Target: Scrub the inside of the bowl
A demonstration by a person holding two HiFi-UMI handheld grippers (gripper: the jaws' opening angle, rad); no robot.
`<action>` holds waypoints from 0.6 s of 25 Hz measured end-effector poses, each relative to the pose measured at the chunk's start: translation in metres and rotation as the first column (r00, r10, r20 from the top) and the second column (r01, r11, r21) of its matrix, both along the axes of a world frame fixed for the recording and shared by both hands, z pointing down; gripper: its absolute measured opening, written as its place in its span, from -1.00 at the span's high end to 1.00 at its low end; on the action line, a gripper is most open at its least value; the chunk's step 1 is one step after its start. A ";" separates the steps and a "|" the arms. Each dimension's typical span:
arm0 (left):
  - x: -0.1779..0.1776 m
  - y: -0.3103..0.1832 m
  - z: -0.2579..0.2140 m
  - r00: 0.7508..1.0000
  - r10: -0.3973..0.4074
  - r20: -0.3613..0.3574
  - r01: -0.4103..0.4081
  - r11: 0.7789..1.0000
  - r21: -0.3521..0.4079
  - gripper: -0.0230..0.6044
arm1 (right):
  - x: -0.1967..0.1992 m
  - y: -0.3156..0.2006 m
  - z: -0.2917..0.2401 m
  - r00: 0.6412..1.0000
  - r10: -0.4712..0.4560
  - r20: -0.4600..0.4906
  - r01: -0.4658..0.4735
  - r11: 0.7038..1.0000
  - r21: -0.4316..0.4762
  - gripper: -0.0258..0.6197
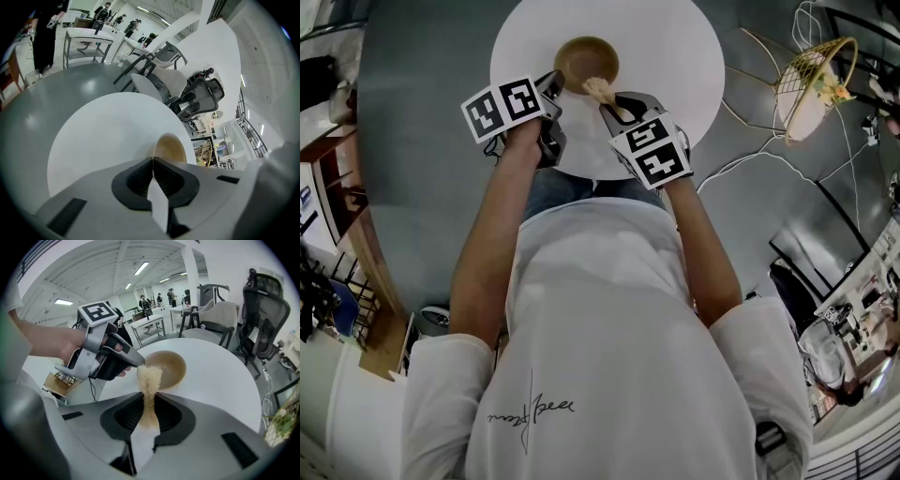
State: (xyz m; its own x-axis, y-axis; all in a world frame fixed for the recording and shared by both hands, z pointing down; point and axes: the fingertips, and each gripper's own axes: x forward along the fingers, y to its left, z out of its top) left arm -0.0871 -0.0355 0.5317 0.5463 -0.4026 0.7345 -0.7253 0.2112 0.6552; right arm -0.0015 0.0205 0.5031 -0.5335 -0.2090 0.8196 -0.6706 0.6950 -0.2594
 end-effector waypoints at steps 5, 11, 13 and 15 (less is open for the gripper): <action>0.001 0.000 0.000 1.000 -0.001 0.000 0.001 1.000 -0.002 0.88 | 0.010 -0.006 0.002 1.000 0.015 -0.008 -0.015 1.000 0.010 0.66; -0.001 0.000 0.000 1.000 0.001 -0.001 -0.001 1.000 -0.001 0.88 | 0.015 -0.013 0.002 0.999 0.035 -0.011 -0.035 0.999 0.009 0.66; -0.002 0.001 0.000 1.000 0.001 -0.002 -0.001 1.000 -0.004 0.88 | 0.017 -0.015 0.002 0.999 0.042 -0.010 -0.042 0.999 0.009 0.66; -0.002 0.001 0.000 1.000 0.002 -0.003 -0.002 1.000 -0.004 0.88 | 0.019 -0.018 0.002 0.999 0.044 -0.012 -0.044 0.999 0.010 0.66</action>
